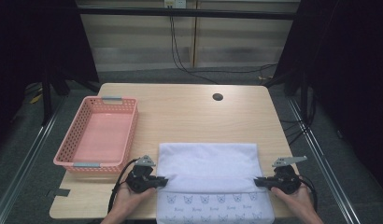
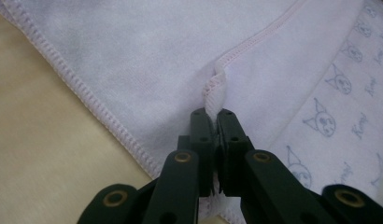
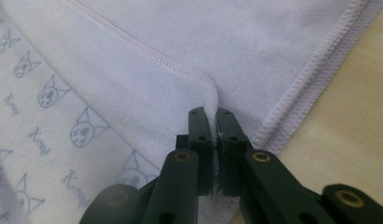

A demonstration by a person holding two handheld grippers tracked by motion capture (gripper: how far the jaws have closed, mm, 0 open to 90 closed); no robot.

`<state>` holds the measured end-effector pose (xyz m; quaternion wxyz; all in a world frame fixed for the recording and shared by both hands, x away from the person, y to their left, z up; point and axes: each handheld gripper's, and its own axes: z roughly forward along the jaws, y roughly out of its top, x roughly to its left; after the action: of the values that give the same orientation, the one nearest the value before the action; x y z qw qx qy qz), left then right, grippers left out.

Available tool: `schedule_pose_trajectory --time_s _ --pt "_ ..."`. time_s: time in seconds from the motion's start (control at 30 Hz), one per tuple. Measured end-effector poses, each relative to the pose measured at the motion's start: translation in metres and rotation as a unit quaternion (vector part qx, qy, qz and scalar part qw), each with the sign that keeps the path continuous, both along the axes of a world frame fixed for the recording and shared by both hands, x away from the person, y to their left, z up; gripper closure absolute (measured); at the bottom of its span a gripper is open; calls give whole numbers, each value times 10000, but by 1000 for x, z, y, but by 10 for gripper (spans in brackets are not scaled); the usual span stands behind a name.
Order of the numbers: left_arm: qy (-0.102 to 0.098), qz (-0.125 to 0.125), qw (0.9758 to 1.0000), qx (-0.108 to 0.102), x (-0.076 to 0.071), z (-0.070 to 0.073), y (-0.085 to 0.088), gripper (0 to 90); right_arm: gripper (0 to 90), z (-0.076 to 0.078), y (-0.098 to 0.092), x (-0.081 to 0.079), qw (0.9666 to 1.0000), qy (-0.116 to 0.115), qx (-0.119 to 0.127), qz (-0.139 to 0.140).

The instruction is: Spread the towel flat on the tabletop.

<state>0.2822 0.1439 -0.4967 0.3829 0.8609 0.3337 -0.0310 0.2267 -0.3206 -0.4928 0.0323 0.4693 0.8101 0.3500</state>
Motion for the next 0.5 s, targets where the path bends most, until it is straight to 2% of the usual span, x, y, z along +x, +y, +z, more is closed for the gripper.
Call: schedule_pose_trajectory --time_s 0.07,0.17,0.27,0.33,0.37,0.4,0.47,0.5 --pt "-128 36 9999 80 11 1 -4 869 872 0 1 8 10000 -24 3 -27" --pt "-109 149 9998 99 28 0 -6 869 872 -1 0 23 10000 -60 -12 -67" --pt "-129 285 9995 53 44 -1 -8 870 872 -2 0 37 9998 -94 -43 -142" --pt "-113 365 9993 -51 54 -3 -8 872 871 -3 -1 45 9998 -108 -4 -189" --pt "-98 347 9993 -10 59 -3 -8 872 872 -3 -1 49 9997 -111 -4 -231" --pt "-181 405 9990 26 64 -3 -9 872 871 -3 -1 53 9996 -118 8 -255" --pt "-138 493 9987 -19 71 -4 -10 872 872 -4 -2 62 9994 -146 11 -315" --pt "-187 533 9984 -50 73 -4 -11 872 872 -4 -2 68 9992 -164 13 -356"
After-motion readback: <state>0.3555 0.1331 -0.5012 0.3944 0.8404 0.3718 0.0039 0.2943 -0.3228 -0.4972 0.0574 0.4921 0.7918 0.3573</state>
